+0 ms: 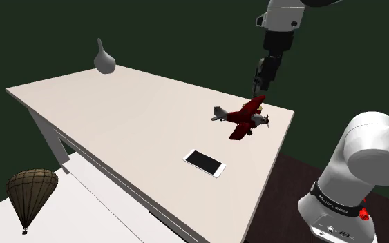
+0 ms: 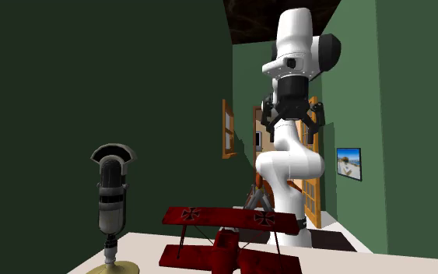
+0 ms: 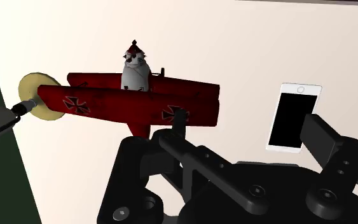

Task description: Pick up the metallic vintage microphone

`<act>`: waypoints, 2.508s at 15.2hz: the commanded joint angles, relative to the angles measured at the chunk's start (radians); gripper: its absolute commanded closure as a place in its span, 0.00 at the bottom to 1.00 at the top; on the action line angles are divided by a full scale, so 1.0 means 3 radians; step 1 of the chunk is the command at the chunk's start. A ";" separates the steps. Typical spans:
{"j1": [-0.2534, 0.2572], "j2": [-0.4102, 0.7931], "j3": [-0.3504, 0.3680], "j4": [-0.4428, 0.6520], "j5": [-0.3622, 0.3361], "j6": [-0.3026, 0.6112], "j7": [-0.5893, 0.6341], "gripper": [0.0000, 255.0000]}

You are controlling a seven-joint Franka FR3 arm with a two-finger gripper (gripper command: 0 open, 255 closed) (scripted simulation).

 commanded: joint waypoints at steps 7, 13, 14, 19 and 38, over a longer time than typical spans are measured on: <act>-0.0333 0.0767 -0.0006 0.0444 -0.0092 0.0284 0.0556 0.00; -0.0624 0.1453 -0.0074 0.0966 -0.0200 0.0406 0.1100 0.00; -0.0669 0.1559 -0.0092 0.1058 -0.0217 0.0413 0.1187 0.00; -0.0874 0.2055 -0.0205 0.1532 -0.0290 0.0403 0.1607 0.00; -0.1389 0.3152 -0.0687 0.2606 -0.0312 0.0344 0.2637 0.00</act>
